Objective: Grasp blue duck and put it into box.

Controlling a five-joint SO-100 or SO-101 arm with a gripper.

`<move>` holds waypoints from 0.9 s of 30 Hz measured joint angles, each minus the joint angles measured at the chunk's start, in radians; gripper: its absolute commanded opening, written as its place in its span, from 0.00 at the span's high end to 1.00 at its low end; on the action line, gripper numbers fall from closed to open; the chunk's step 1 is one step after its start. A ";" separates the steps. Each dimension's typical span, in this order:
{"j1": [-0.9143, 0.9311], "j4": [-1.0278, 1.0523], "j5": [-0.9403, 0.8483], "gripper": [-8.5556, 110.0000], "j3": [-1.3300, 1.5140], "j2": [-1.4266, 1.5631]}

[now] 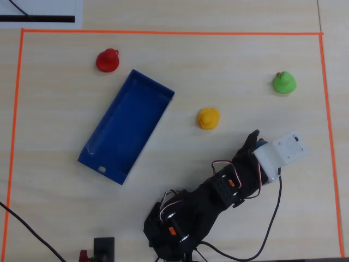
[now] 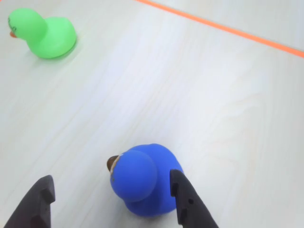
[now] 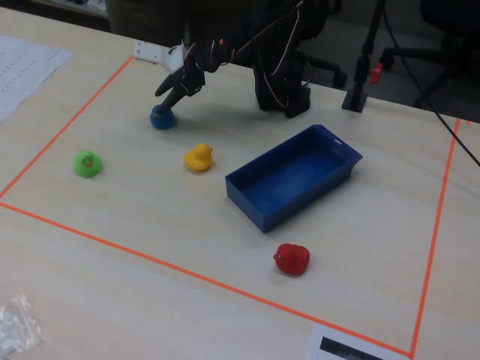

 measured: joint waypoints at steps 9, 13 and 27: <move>-0.002 -0.061 0.008 0.65 -0.003 -0.092; 0.000 -0.087 0.008 0.65 -0.005 -0.146; -0.002 -0.155 0.012 0.66 -0.011 -0.249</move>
